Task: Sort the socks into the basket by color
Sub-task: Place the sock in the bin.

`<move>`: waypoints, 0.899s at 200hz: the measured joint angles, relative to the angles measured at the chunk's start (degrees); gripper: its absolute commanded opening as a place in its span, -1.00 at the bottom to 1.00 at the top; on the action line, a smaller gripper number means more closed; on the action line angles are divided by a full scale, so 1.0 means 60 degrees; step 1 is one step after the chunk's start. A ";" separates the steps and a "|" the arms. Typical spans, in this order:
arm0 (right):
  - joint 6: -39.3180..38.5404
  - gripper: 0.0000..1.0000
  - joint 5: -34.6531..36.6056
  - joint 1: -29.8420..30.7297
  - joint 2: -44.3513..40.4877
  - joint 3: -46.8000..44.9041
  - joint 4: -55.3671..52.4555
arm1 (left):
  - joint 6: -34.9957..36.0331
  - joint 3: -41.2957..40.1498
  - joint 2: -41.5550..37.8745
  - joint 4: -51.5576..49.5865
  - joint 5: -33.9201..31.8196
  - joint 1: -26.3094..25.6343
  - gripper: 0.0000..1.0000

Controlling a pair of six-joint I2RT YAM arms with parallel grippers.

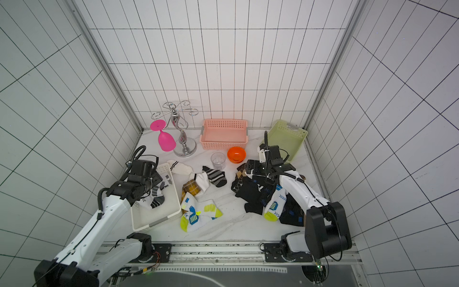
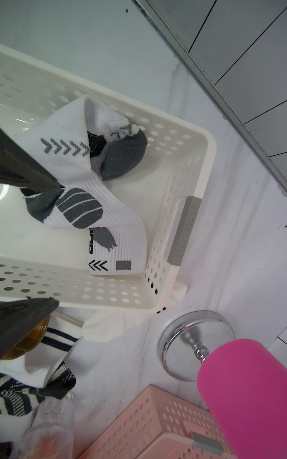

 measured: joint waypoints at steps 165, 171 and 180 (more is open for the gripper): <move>0.0135 0.31 0.2728 0.0386 0.0084 0.0004 -0.1774 | 0.2124 0.1424 0.1534 0.2415 0.0408 -0.4142 0.35; 0.0186 0.31 0.2871 0.0433 -0.0015 0.0004 -0.1847 | 0.2153 0.1424 0.1566 0.2506 0.0499 -0.4149 0.35; 0.0240 0.31 0.3053 0.0488 -0.0186 0.0004 -0.1945 | 0.2200 0.1424 0.1628 0.2641 0.0641 -0.4153 0.35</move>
